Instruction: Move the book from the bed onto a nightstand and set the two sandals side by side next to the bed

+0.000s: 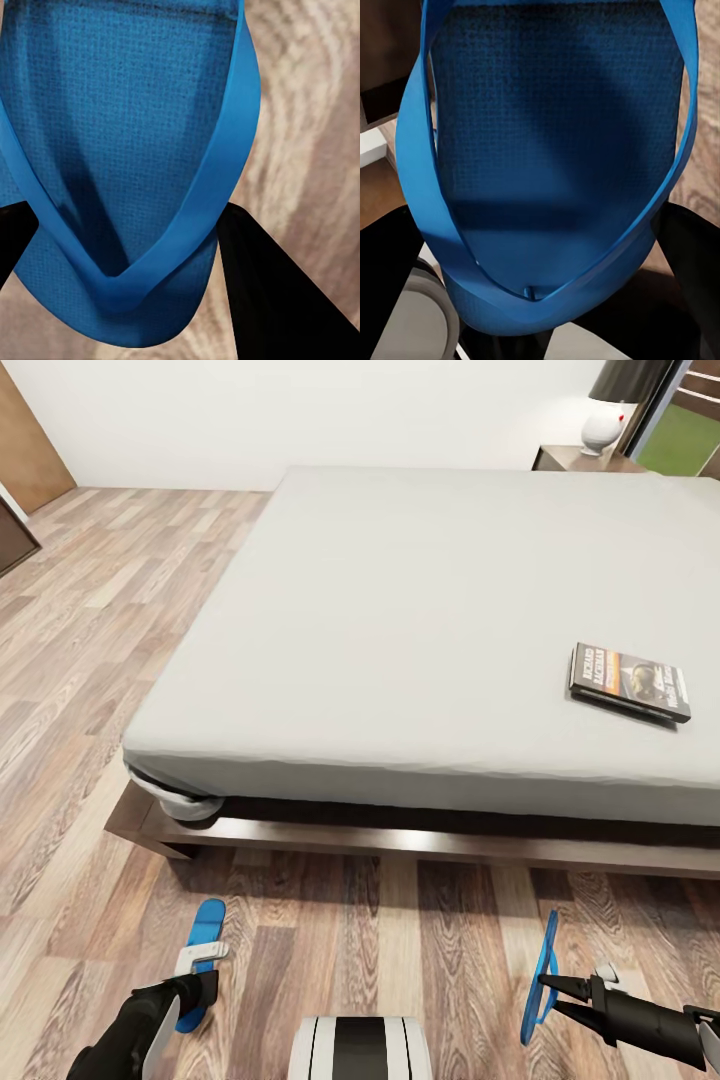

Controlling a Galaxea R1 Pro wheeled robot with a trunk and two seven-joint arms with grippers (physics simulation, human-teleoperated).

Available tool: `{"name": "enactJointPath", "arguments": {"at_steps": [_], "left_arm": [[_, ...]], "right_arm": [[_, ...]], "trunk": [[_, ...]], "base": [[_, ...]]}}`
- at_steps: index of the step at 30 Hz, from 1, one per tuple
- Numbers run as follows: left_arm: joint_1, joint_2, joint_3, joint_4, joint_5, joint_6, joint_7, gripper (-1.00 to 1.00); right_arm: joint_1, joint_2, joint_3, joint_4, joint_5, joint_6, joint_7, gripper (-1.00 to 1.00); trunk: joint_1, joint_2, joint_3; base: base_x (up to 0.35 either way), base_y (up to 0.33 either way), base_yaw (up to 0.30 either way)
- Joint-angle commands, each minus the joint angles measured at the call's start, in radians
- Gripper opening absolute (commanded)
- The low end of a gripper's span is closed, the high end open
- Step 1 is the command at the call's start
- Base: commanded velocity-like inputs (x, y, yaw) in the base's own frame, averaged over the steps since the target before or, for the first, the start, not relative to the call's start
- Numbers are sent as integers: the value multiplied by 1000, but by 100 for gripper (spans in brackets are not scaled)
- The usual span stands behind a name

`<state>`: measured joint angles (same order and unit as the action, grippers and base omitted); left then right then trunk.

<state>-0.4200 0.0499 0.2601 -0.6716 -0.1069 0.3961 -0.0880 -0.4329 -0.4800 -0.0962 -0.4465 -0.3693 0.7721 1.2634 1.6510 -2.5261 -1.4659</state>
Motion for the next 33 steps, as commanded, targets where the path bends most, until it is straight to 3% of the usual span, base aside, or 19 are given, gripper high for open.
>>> {"name": "enactJointPath", "arguments": {"at_steps": [1, 6, 18, 23, 33], "left_arm": [[0, -1, 5, -2, -13, 6, -11, -100], [0, -1, 5, -2, -13, 6, -11, -100], [0, -1, 5, -2, -13, 5, -12, -100], [0, -1, 5, -2, -13, 5, -12, -100], [0, -1, 5, -2, -13, 5, -12, -100]], "right_arm": [[0, 0, 0, 0, -3, 7, 1, -100], [0, 0, 0, 0, -3, 7, 2, -100], [-1, 0, 0, 0, -3, 7, 4, -100], [0, 0, 0, 0, -3, 7, 4, -100], [-1, 0, 0, 0, -3, 7, 4, -100]], "trunk": [[0, 0, -1], [2, -1, -20], [2, -1, -20], [4, -3, -39], [5, -3, -47]], "base": [[0, 0, 0], [0, 0, 0], [0, 0, 0], [0, 0, 0], [0, 0, 0]]}}
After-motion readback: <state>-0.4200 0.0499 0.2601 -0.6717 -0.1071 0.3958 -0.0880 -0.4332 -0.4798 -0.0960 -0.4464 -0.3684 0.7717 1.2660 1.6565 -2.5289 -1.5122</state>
